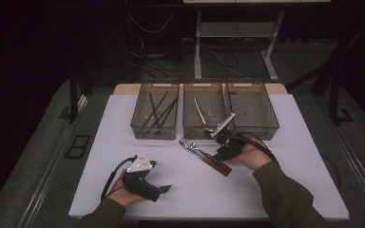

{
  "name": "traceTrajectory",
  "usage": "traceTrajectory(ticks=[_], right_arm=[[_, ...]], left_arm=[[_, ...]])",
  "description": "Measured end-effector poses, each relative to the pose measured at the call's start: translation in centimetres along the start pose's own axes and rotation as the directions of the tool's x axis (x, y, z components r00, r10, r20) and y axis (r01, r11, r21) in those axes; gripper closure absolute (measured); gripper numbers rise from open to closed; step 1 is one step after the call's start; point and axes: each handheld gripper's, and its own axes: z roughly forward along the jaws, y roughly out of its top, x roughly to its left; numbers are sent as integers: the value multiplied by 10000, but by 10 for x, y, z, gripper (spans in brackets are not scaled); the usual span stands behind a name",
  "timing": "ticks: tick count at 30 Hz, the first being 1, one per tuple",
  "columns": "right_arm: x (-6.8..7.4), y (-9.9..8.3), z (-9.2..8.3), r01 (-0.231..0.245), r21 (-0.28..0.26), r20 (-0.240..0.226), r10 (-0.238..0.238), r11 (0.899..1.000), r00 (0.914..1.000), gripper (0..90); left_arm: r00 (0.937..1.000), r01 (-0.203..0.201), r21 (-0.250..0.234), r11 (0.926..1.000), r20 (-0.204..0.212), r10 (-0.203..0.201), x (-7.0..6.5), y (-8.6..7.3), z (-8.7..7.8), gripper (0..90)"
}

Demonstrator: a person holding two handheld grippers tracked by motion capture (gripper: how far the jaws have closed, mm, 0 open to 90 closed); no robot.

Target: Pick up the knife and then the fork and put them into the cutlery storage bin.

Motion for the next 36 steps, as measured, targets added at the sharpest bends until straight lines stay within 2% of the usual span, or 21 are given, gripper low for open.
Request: traceTrajectory(ticks=[8, 13, 22, 25, 31, 36], right_arm=[[-1, 22, 15, -45, 852, -75, 52, 9964, 10000, 676], [-2, 24, 23, -140, 1122, -240, 168, 9936, 9996, 679], [-3, 28, 31, -105, 1590, -167, 134, 9872, 9998, 690], [-2, 29, 31, -27, 1693, -129, 50, 9856, 9999, 692], [6, 34, 34, 481, 2024, 280, -549, 9781, 9981, 701], [7, 36, 35, 634, 2192, 452, -751, 9736, 9962, 722]], left_arm=[[10000, 54, -81, 10000, 34, -54, -1, 0, 0, 0], [10000, 15, -51, 10000, 48, -15, -1, 0, 0, 0], [10000, -2, -38, 10000, 52, 3, -1, 0, 0, 0], [10000, -4, -30, 10000, 56, 4, -1, 0, 0, 0], [10000, -17, -10, 10000, 68, 17, -1, 1, 0, 0], [10000, -19, -11, 10000, 69, 19, -1, 1, 0, 0]])
